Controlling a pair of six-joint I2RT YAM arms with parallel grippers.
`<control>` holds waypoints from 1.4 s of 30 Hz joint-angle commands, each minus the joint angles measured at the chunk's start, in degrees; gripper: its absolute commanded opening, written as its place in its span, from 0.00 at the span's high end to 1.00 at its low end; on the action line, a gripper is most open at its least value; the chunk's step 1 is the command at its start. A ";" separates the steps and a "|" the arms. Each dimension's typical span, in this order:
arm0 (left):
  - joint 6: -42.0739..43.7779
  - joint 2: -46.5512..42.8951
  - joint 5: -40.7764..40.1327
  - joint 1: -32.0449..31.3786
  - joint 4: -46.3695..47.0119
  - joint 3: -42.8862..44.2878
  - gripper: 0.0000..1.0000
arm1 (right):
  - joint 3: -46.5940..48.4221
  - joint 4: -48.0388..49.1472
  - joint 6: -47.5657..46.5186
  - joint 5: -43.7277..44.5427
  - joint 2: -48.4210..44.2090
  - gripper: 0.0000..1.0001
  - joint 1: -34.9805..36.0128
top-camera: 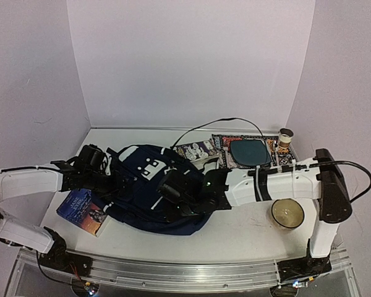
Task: Pack the student bag
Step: Hold the upper front pocket of the student bag, then zip the upper front pocket of the student bag.
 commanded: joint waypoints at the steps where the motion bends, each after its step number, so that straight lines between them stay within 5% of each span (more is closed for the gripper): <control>1: -10.76 -9.59 -6.05 0.86 -2.03 -1.08 0.37 | 7.53 -0.21 -8.80 -5.22 4.84 1.00 -0.29; 3: -17.07 -13.21 -5.28 0.86 -2.09 -3.03 0.29 | 8.81 1.29 -9.97 -7.00 5.97 1.00 -0.29; 8: -27.08 -18.14 -2.35 -0.49 -1.99 -6.09 0.27 | 9.69 2.85 -12.02 -8.76 6.65 1.00 -0.29; 15: -36.01 -14.41 -8.01 -12.07 -0.64 -5.76 0.28 | 8.80 5.99 -13.98 -8.73 5.70 1.00 -0.29; 27: -40.80 -1.67 -11.66 -20.24 10.01 -4.15 0.50 | 8.68 8.91 -16.41 -9.81 4.71 1.00 -0.29; 34: -39.63 -1.80 -13.66 -20.35 10.70 -3.40 1.00 | 4.43 8.98 -17.85 -6.45 0.78 1.00 -0.53; 42: -33.82 -12.59 -23.96 -20.16 -11.77 2.17 1.00 | -9.65 7.32 -20.50 -2.02 -11.18 1.00 -8.63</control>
